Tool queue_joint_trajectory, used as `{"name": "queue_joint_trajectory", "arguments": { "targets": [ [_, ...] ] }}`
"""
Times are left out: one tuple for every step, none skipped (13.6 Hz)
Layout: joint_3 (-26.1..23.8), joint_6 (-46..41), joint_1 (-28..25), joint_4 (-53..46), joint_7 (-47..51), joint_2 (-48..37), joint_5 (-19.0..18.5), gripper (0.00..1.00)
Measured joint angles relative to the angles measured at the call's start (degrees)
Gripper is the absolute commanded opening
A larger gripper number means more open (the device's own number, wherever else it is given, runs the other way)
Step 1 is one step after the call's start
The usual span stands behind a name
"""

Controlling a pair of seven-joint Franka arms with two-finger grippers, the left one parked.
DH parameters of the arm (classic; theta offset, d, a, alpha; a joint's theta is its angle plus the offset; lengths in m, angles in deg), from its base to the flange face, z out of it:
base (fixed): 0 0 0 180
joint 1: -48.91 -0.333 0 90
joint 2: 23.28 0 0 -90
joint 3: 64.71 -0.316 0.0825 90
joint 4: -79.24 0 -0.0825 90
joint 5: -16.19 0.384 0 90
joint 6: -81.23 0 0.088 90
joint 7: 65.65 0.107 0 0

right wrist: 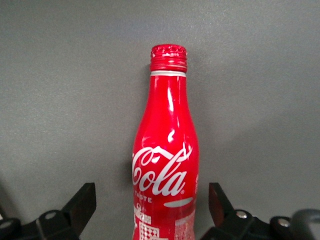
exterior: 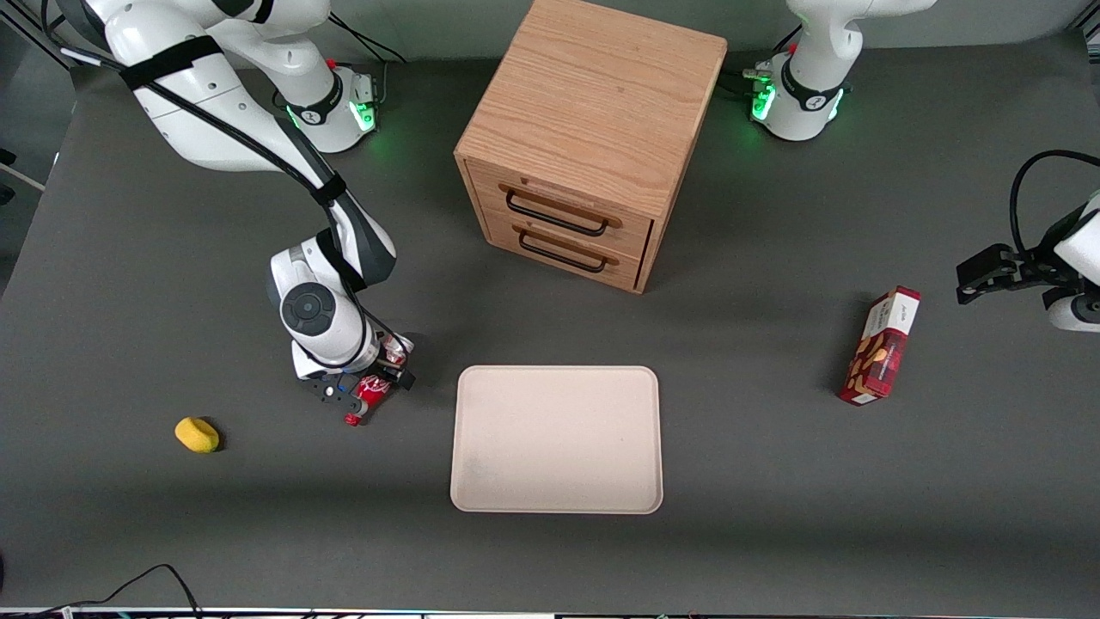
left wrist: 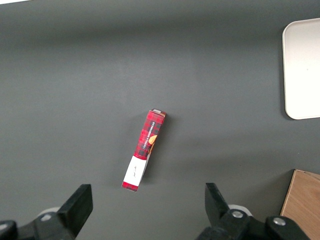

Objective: Place coke bottle on tray
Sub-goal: 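Close the right gripper around the bottle's body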

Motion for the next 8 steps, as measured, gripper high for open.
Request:
{"name": "queue_joint_trajectory", "arguments": {
  "targets": [
    [0.0,0.0,0.0,0.0,0.0,0.2,-0.3,1.00],
    [0.0,0.0,0.0,0.0,0.0,0.3,-0.5,1.00],
    [0.0,0.0,0.0,0.0,0.0,0.4,-0.6,1.00],
    [0.0,0.0,0.0,0.0,0.0,0.5,-0.7,0.99],
    [0.0,0.0,0.0,0.0,0.0,0.5,-0.7,0.88],
    [0.0,0.0,0.0,0.0,0.1,0.6,-0.7,0.44],
    [0.0,0.0,0.0,0.0,0.2,0.6,-0.7,0.00],
    [0.0,0.0,0.0,0.0,0.7,0.6,-1.0,0.00]
  ]
}}
